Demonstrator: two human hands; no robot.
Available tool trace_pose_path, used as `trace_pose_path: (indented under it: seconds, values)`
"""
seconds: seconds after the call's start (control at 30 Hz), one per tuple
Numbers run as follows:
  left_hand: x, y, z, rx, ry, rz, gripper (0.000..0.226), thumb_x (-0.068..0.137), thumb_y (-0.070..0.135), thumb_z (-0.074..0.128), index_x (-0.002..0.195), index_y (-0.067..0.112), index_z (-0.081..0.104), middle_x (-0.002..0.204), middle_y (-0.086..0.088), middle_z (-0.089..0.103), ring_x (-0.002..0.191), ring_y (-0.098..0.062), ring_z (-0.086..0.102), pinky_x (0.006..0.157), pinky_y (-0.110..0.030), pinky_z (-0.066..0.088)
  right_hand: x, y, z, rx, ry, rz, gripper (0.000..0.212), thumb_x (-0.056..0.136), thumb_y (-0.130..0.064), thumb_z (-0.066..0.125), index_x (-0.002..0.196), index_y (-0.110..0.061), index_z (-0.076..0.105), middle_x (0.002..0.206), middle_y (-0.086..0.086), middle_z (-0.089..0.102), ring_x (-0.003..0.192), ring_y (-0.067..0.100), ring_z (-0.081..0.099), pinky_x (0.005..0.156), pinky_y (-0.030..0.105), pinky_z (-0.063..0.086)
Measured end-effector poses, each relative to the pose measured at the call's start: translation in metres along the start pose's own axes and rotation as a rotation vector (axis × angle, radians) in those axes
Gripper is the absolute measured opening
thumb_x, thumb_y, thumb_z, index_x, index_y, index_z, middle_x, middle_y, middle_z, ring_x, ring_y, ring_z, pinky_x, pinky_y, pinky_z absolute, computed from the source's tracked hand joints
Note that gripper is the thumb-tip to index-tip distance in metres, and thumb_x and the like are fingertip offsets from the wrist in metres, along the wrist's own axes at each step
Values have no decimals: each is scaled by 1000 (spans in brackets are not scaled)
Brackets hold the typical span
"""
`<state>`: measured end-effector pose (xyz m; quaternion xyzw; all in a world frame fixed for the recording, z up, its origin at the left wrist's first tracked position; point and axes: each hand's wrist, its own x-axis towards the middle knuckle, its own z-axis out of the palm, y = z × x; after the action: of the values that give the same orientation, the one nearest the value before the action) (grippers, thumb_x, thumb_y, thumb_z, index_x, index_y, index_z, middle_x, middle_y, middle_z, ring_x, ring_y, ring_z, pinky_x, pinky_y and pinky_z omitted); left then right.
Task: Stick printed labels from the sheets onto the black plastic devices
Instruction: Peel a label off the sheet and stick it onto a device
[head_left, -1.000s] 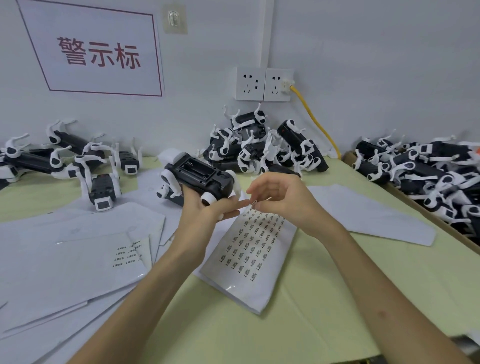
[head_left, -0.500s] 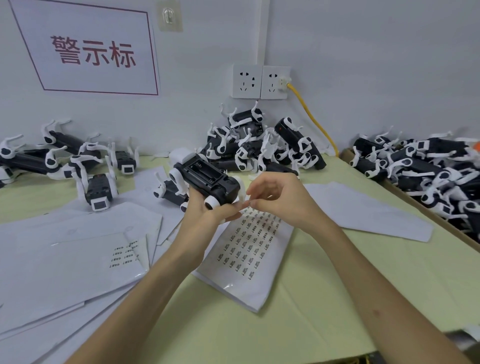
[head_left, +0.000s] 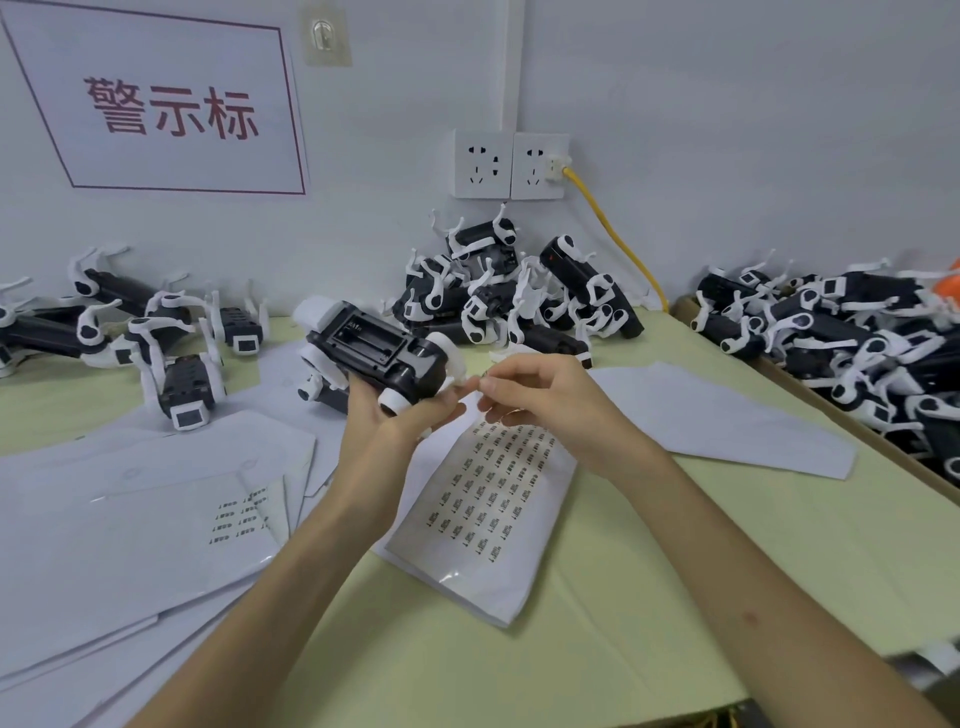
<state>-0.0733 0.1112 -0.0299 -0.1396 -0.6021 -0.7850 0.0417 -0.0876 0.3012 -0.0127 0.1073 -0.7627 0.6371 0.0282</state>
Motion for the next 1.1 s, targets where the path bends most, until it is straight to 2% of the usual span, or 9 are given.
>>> trace_pose_path:
  seconds: [0.27,0.4,0.5,0.6,0.67,0.8,0.9,1.0,1.1]
  values:
    - [0,-4,0,68,-7,31,66,76,14,77,131,30,45,131,-2,67,122,-30,66,110,-53,45,1,3,6,222,52,124,21,92,-18,74,107,-4,75,85,1,74,77,11,70,70,20,52]
    - [-1,-5,3,101,3,61,63,77,11,77,129,29,46,130,-4,66,124,-31,64,109,-54,46,1,1,8,320,60,159,16,91,-15,74,103,-4,75,80,-1,71,72,10,66,67,19,52]
    - [-1,-6,3,109,-5,82,66,78,12,77,133,26,44,130,-4,67,123,-28,65,107,-48,49,0,0,10,248,100,116,7,91,-16,73,94,-11,76,78,-2,72,72,9,66,69,19,52]
    - [0,-5,3,121,20,107,71,75,14,78,136,23,43,128,-1,68,120,-20,66,97,-31,55,-2,-4,11,189,152,74,5,93,-17,72,93,-12,73,76,-2,72,70,9,67,70,20,53]
    - [1,-3,3,102,35,106,73,74,15,77,137,23,42,128,0,68,120,-18,67,98,-32,54,-1,-7,9,190,193,50,5,96,-16,69,92,-13,71,75,-2,71,67,10,66,70,21,53]
    - [2,4,3,9,30,81,56,84,31,69,133,21,44,126,1,67,123,-34,63,108,-51,45,-1,-13,2,244,268,18,5,99,-16,64,94,-15,65,76,0,72,65,14,67,64,20,53]
    - [2,8,4,-78,37,-1,55,90,49,61,138,24,48,129,4,69,120,-25,66,99,-35,47,-1,-15,-1,280,300,4,2,99,-17,63,99,-15,64,79,1,73,66,16,67,63,22,52]
    - [1,11,6,-82,15,-104,67,94,65,41,146,24,49,127,0,72,112,-9,70,85,-23,42,-1,-17,-2,273,310,-26,9,97,-19,65,106,-16,62,85,1,75,72,17,70,69,27,50]
    - [1,9,8,-122,-16,-111,63,94,61,36,133,20,61,116,-4,75,119,-22,68,103,-37,44,-3,-17,0,182,206,-96,43,87,-29,74,124,-21,55,107,3,75,95,19,73,81,31,52]
